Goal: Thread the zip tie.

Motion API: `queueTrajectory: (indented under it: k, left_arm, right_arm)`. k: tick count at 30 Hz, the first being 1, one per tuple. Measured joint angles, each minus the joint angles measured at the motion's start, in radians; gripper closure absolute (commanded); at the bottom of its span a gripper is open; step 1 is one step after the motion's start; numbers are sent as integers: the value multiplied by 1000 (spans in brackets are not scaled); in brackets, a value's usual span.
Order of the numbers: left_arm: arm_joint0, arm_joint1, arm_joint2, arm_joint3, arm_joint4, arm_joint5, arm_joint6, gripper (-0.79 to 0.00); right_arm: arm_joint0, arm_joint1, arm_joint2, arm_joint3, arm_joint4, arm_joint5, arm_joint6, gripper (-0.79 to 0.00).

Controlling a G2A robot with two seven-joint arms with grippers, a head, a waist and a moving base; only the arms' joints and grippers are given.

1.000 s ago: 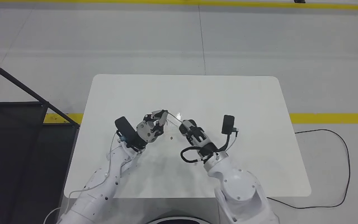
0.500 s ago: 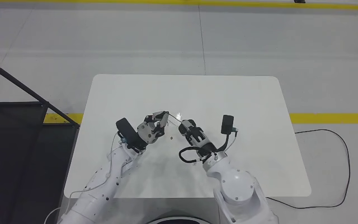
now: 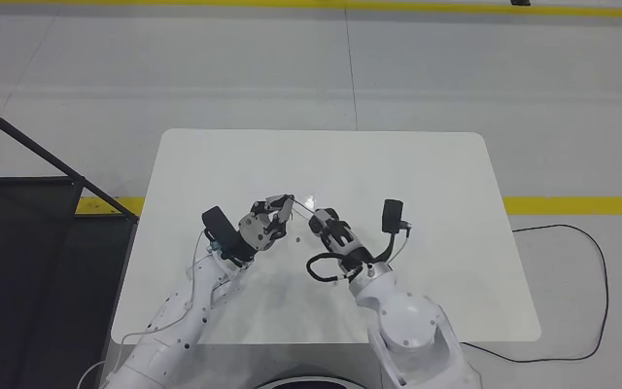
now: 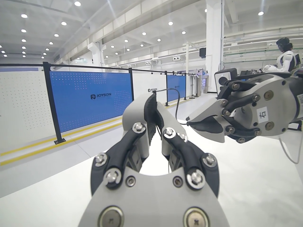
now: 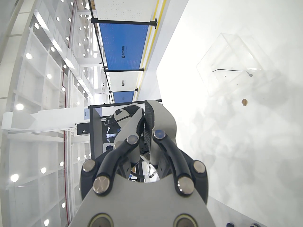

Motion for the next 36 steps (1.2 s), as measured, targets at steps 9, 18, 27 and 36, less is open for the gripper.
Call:
queueTrajectory:
  k: [9,18,27,36]
  left_arm:
    - [2,-1,-6,-2,-9,-14,0,0]
    - [2,-3,-1,-2,27,11,-1,0]
    - [0,-5,2,7,44,28,8,0]
    - [0,-6,-2,13,33,19,10,0]
  right_arm:
    - [15,-5,-14,4,-9,51,-27,0]
    - [-13,-5,4,-24,28,2,-22,0]
    - [-38,-6,24,-49,91,-55,-27,0]
    - [-80,-3,73,-67,199,-161,10,0]
